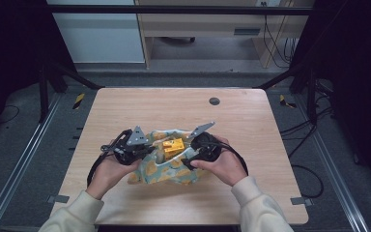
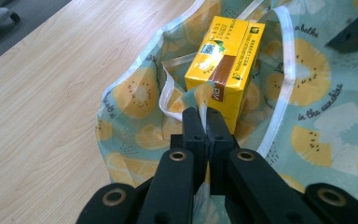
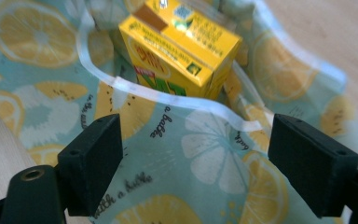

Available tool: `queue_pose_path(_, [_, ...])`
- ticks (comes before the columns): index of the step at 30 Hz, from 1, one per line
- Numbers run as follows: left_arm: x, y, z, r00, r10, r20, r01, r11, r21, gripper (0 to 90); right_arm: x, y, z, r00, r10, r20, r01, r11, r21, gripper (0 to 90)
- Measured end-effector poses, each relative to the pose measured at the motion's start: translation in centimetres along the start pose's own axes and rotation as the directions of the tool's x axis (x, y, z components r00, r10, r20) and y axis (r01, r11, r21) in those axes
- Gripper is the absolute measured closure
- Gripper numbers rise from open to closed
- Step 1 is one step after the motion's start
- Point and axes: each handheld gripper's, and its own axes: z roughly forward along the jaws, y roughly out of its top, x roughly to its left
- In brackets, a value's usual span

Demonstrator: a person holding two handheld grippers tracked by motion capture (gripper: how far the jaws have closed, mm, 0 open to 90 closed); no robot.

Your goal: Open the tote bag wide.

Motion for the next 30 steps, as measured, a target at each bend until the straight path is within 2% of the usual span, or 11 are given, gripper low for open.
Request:
queue_pose_path(2, [0.0, 0.0, 0.0, 1.0000, -0.002, 0.001, 0.002, 1.0000, 0.001, 89.7, -0.1, -0.1, 0.5, 1.0000, 0.001, -0.008, -0.001, 1.000, 0.027, 30.7])
queue_pose_path(4, [0.1, 0.0, 0.0, 1.0000, -0.005, 0.001, 0.005, 1.0000, 0.001, 89.7, 0.0, -0.3, 0.9, 0.9999, -0.004, -0.016, 0.005, 0.999, 0.053, 44.9])
queue_pose_path(8, [0.3, 0.0, 0.0, 0.9999, -0.016, 0.003, 0.016, 0.9998, -0.008, 89.7, 0.0, -0.5, 1.0, 0.9995, -0.025, -0.019, 0.027, 0.997, 0.068, 73.3])
queue_pose_path(11, [0.4, 0.1, -0.1, 0.9996, -0.029, 0.005, 0.029, 0.9993, -0.025, 89.7, 0.0, -0.7, 0.8, 0.9993, -0.035, -0.015, 0.036, 0.998, 0.052, 88.3])
queue_pose_path(16, [0.6, 0.6, -1.2, 0.9992, -0.040, -0.003, 0.040, 0.9973, -0.062, 89.7, -0.2, -0.8, -0.3, 0.9990, -0.026, 0.036, 0.026, 1.000, -0.007, 90.0])
queue_pose_path(20, [0.4, 1.2, -2.5, 0.9992, -0.037, -0.011, 0.036, 0.9935, -0.108, 89.7, 0.1, -1.0, -2.1, 0.9952, -0.016, 0.096, 0.024, 0.996, -0.081, 90.0])
queue_pose_path(25, [0.0, 1.3, -4.1, 0.9991, -0.041, -0.013, 0.038, 0.9852, -0.167, 89.7, 1.3, -2.1, -5.0, 0.9814, -0.014, 0.191, 0.051, 0.980, -0.190, 90.0])
queue_pose_path(28, [-0.3, 1.0, -4.8, 0.9989, -0.046, -0.005, 0.044, 0.9795, -0.197, 89.7, 2.4, -3.2, -6.3, 0.9770, -0.015, 0.213, 0.069, 0.966, -0.249, 90.0])
queue_pose_path(30, [-0.9, 0.5, -5.2, 0.9991, -0.043, 0.002, 0.042, 0.9757, -0.215, 89.8, 3.1, -4.0, -6.8, 0.9741, -0.025, 0.225, 0.086, 0.960, -0.265, 90.0])
